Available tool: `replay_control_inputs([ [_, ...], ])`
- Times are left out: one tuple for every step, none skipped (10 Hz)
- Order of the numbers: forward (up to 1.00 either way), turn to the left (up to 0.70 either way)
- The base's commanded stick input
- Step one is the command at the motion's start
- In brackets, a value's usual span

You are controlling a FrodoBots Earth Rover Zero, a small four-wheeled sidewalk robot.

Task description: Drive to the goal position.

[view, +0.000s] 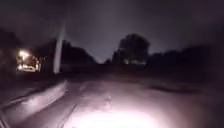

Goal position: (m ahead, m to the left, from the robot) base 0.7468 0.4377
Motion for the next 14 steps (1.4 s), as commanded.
replay_control_inputs([
  [0.70, 0.00],
  [0.70, 0.00],
  [0.70, 0.00],
  [0.70, 0.00],
  [0.70, 0.00],
  [0.70, 0.00],
  [0.70, 0.00],
  [0.70, 0.00],
  [0.70, 0.00],
  [0.70, 0.00],
  [0.70, 0.00],
  [0.70, 0.00],
  [0.70, 0.00],
  [0.70, 0.00],
])
